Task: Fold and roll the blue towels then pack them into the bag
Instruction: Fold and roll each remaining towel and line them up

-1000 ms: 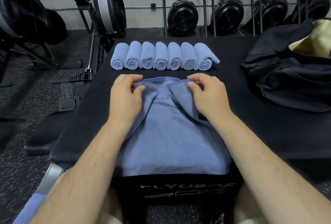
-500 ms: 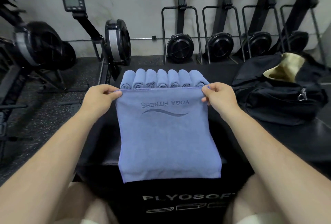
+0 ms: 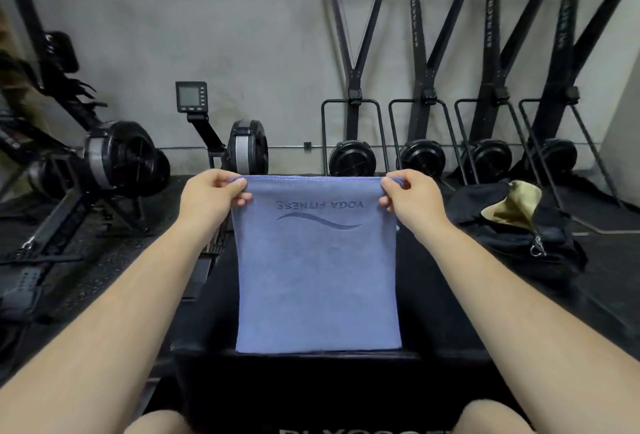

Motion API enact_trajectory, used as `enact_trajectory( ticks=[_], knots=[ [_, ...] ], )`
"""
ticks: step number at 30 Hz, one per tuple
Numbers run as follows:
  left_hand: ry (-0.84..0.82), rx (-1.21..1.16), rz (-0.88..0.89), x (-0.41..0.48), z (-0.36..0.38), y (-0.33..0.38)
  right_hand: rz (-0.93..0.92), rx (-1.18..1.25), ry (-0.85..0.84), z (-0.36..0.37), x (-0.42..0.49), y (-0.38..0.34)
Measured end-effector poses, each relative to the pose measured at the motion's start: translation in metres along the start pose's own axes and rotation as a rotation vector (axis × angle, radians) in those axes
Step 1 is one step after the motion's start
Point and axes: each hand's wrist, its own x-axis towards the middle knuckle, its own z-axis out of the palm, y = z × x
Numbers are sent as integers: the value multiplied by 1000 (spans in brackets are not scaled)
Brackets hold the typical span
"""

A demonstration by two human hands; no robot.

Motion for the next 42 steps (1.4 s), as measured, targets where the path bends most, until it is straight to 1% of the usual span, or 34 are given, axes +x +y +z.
enact_trajectory(
  ticks=[4, 9, 12, 15, 20, 25, 29, 31, 35, 38, 42],
  knots=[
    [27, 58, 125, -7, -7, 32, -102, -23, 64, -14, -2, -28],
    [111, -32, 215, -17, -13, 63, -276, 35, 172, -27, -7, -57],
    [166, -106, 221, -18, -12, 78, -324, 42, 212, -31, -8, -69],
    [182, -153, 206, -11, -8, 86, -335, 54, 234, -32, -3, -75],
    [196, -124, 188, 8, 3, 83, -301, 53, 226, -23, 15, -68],
    [160, -61, 99, 35, 16, 50, -208, 43, 183, -1, 36, -45],
    [156, -24, 43, 61, 25, 27, -154, -29, 152, 21, 60, -28],
    [169, 1, 47, 75, 31, 23, -155, -46, 146, 30, 75, -25],
    [202, 1, 83, 95, 37, 27, -157, -5, 169, 37, 98, -27],
    [225, -1, 117, 91, 38, 24, -144, 18, 166, 37, 94, -23],
    [216, 15, 104, 47, 35, 3, -75, 61, 133, 39, 49, 9]
  ],
)
